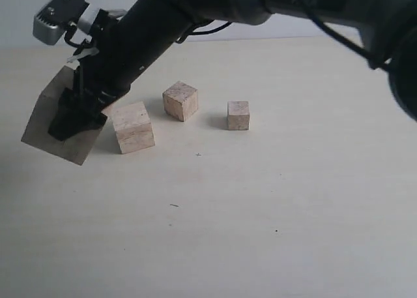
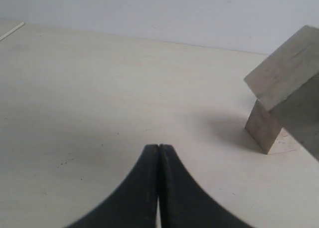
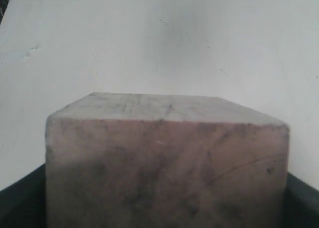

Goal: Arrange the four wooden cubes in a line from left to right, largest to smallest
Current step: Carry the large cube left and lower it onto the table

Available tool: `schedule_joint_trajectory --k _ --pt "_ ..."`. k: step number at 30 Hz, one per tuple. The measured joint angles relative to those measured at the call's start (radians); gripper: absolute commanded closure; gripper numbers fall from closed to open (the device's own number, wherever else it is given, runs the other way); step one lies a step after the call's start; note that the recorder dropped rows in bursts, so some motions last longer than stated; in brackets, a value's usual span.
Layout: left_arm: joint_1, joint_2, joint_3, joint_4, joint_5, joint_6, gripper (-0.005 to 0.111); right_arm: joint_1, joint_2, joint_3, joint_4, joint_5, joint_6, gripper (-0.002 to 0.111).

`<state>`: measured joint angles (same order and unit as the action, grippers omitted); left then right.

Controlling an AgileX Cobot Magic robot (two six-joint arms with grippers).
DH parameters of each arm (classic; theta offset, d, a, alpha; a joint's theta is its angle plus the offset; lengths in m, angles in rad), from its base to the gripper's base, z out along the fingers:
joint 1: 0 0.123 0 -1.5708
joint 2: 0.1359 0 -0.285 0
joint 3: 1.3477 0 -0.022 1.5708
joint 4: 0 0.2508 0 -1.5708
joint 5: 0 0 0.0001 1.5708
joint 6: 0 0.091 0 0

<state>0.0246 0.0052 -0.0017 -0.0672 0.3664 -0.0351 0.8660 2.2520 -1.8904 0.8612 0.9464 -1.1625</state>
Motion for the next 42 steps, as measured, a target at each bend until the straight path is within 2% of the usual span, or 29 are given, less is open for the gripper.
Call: schedule_joint_trajectory --k 8,12,18,24,35,42 --pt "0.0 0.0 0.0 0.0 0.0 0.0 0.107 0.004 0.175 -0.153 -0.004 -0.014 -0.02 0.108" --pt "0.0 0.0 0.0 0.0 0.0 0.0 0.107 0.006 0.209 -0.217 -0.097 -0.016 0.0 0.108" --pt "0.0 0.0 0.0 0.0 0.0 0.0 0.107 0.003 0.209 -0.23 -0.306 -0.007 0.132 0.108" --pt "0.0 0.0 0.0 0.0 0.0 0.0 0.107 -0.03 0.209 -0.23 -0.402 0.054 0.242 0.108" --pt "0.0 0.0 0.0 0.0 0.0 0.0 0.107 -0.018 0.185 -0.23 -0.358 0.122 0.151 0.108" --pt "0.0 0.0 0.0 0.0 0.0 0.0 0.107 0.023 0.203 -0.23 -0.495 0.103 0.157 0.108"
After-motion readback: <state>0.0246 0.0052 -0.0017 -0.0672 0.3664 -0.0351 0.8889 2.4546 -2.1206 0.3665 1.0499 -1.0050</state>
